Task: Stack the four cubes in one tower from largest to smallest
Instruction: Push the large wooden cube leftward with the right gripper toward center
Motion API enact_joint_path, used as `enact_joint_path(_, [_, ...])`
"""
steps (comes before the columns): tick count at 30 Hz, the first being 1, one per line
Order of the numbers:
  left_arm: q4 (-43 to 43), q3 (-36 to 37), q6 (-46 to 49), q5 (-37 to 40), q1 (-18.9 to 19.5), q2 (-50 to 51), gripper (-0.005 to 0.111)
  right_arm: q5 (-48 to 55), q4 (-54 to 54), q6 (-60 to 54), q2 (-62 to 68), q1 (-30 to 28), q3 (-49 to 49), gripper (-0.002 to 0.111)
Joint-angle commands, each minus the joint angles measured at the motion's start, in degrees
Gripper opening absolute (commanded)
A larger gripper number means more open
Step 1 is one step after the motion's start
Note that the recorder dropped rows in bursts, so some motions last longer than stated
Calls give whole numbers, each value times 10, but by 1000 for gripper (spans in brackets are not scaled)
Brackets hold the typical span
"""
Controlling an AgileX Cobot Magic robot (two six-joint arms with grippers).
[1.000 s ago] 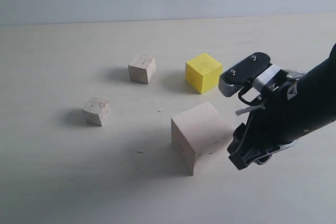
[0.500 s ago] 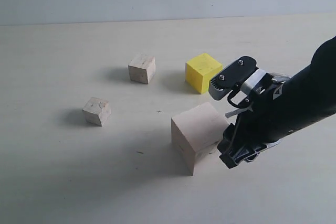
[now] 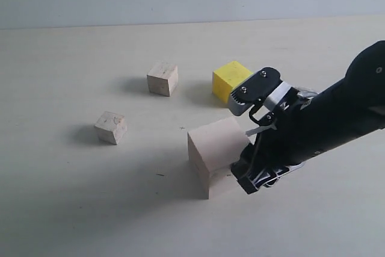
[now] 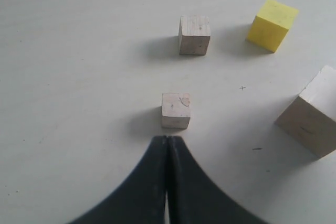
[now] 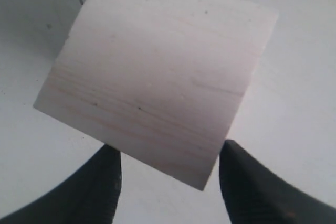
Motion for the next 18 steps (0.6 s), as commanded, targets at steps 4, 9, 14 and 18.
enact_joint_path(4, [0,12,0,2,-5,0,0,-15,40,-7,42,1,-50,54])
enact_joint_path(9, [0,14,0,2,-5,0,0,-13,66,-7,64,1,-103,54])
enact_joint_path(14, [0,14,0,-5,-5,0,0,17,77,-7,105,1,-160,54])
enact_joint_path(18, [1,14,0,-5,-5,0,0,40,78,-7,118,1,-170,54])
